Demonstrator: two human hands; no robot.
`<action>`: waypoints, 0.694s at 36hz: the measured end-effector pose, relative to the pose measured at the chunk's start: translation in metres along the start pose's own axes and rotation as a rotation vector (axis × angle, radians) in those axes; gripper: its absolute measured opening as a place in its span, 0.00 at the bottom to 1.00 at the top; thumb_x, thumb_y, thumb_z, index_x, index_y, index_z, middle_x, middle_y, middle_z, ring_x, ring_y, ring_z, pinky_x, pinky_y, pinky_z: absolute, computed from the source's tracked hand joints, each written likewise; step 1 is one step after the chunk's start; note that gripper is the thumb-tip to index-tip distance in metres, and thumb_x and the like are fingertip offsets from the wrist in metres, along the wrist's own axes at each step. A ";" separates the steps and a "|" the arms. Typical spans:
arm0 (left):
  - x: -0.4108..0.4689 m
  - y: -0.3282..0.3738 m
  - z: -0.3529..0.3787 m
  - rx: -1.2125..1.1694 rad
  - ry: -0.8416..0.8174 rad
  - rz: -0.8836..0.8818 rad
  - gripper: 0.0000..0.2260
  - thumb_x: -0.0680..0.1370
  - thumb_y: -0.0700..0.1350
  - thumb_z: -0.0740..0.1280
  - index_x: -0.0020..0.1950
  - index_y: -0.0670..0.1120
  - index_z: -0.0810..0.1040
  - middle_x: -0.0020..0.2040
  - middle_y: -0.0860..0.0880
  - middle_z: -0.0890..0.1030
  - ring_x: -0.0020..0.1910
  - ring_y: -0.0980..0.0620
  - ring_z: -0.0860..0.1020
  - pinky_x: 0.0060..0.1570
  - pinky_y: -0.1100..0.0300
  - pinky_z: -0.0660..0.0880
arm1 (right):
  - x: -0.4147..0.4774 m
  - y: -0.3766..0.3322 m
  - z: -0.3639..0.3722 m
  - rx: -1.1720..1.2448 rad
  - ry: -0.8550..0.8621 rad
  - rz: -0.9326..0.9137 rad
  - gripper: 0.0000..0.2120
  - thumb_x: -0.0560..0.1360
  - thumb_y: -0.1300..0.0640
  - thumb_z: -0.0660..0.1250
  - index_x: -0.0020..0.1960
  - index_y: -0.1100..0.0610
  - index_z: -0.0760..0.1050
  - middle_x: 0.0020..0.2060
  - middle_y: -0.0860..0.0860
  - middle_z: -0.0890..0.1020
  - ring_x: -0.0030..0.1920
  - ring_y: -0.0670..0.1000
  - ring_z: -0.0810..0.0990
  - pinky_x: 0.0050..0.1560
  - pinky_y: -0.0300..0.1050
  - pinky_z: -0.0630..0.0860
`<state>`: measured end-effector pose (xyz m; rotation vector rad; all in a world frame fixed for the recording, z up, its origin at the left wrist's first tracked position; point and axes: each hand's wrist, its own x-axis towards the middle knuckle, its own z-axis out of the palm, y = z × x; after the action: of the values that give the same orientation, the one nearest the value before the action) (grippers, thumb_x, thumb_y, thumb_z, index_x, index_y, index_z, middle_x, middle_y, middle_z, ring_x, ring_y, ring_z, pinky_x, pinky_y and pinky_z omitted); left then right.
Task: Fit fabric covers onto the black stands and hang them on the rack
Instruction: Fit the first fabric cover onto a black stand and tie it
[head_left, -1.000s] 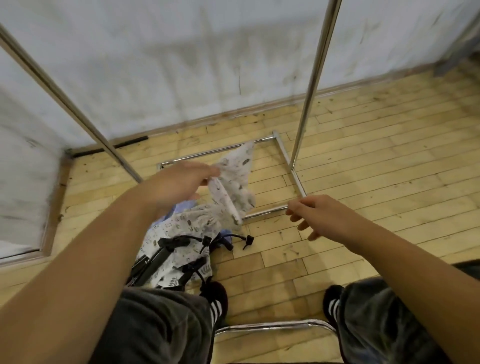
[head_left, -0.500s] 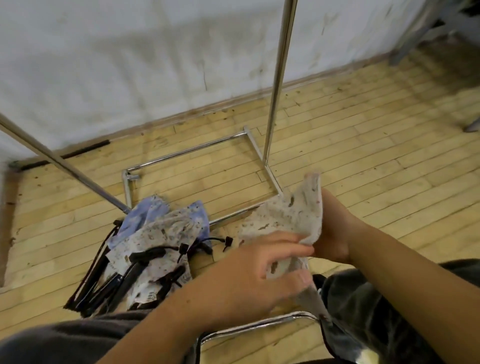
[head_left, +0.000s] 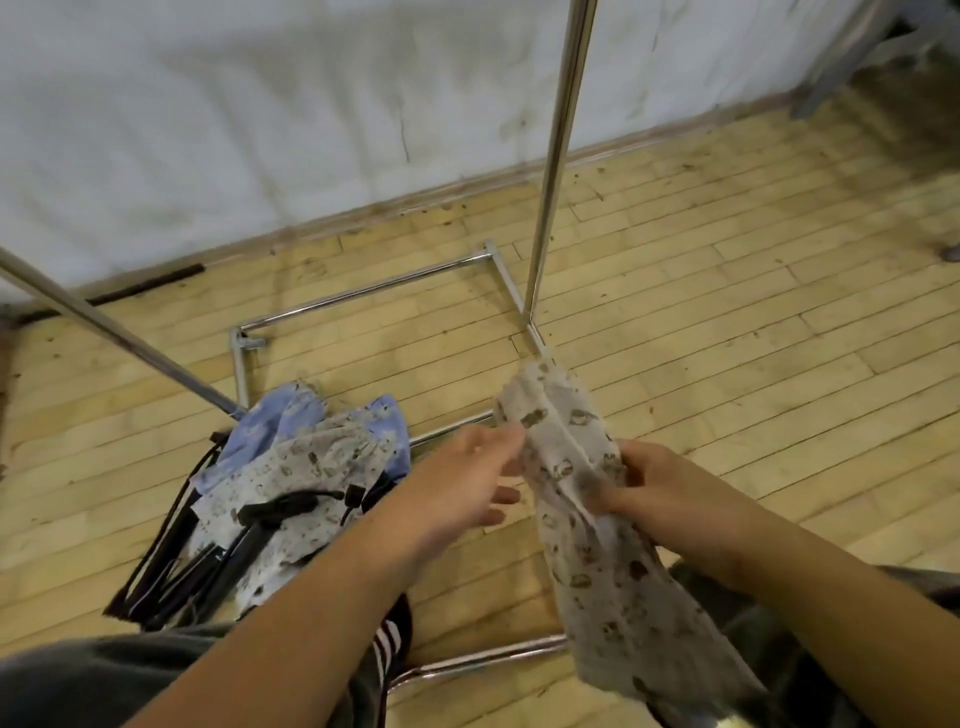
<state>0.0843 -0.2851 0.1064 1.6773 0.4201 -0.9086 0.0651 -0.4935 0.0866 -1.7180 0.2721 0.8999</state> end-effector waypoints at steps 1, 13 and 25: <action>0.003 0.002 -0.003 -0.118 0.036 -0.024 0.18 0.81 0.65 0.61 0.58 0.53 0.78 0.55 0.52 0.84 0.53 0.51 0.84 0.59 0.50 0.81 | -0.001 -0.001 0.002 -0.140 0.008 -0.062 0.06 0.81 0.53 0.70 0.54 0.43 0.81 0.47 0.39 0.87 0.47 0.41 0.86 0.47 0.43 0.84; 0.001 0.006 0.004 -0.284 0.138 0.081 0.07 0.82 0.53 0.66 0.58 0.57 0.81 0.48 0.57 0.87 0.48 0.55 0.86 0.48 0.56 0.82 | 0.004 -0.002 0.012 -0.544 -0.036 -0.363 0.14 0.75 0.53 0.69 0.59 0.41 0.82 0.57 0.32 0.80 0.59 0.34 0.77 0.59 0.33 0.74; -0.012 0.009 0.005 0.007 -0.001 0.348 0.16 0.81 0.41 0.68 0.64 0.60 0.80 0.58 0.61 0.84 0.56 0.62 0.82 0.58 0.58 0.80 | -0.001 -0.030 0.010 0.142 0.120 -0.179 0.11 0.80 0.49 0.69 0.60 0.51 0.81 0.49 0.52 0.88 0.50 0.53 0.88 0.57 0.57 0.84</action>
<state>0.0811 -0.2910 0.1211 1.6894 0.1163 -0.6535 0.0782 -0.4737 0.1083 -1.6381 0.2513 0.6329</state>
